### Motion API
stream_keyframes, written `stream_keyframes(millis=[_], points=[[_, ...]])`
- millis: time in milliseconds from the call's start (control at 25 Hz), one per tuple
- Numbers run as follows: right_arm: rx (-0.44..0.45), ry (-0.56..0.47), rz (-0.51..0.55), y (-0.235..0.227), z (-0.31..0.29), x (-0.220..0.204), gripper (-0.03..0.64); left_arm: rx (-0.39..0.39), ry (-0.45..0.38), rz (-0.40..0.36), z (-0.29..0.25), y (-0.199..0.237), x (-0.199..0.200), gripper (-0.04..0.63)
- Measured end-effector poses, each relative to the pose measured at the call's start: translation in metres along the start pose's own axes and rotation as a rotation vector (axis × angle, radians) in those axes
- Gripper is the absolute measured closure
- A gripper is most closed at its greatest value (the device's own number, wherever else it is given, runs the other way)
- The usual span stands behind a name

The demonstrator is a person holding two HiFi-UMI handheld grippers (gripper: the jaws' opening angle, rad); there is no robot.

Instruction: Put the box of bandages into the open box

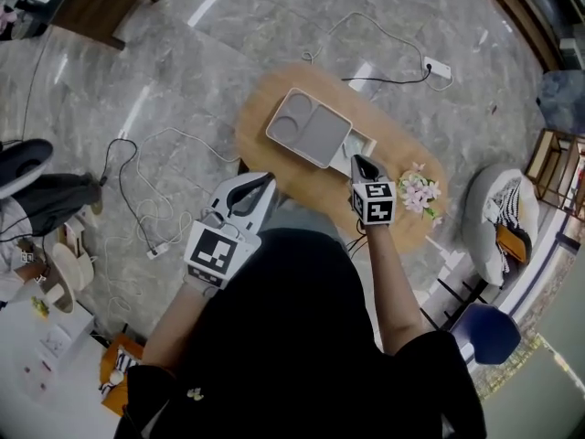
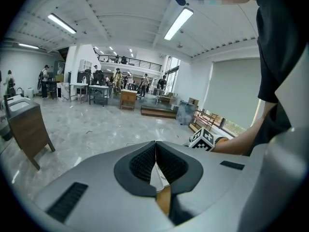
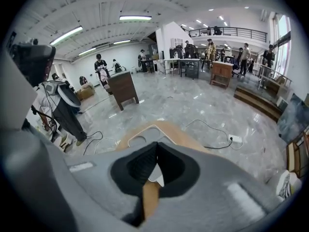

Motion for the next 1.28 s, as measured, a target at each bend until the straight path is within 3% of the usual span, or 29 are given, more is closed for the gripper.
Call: stream_keyframes(millis=[440,1280], points=[[-0.058,-0.18,0.009,0.015,0.091,0.074,0.618,-0.084,-0.025,-0.035,-0.011,0.0,0.018,0.584],[-0.247,-0.481,0.075,0.029,0.231,0.152,0.618,-0.23,-0.083,-0.103,-0.007,-0.017,0.057,0.584]])
Point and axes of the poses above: the fingertips, and each gripper's own axes: z backward along the fingers, y to its left, x out of its top, the point moved 2 cm from there along z, backward along the fingers, and after that the axes turned 13 degrees about z, right-handed, at the moved point
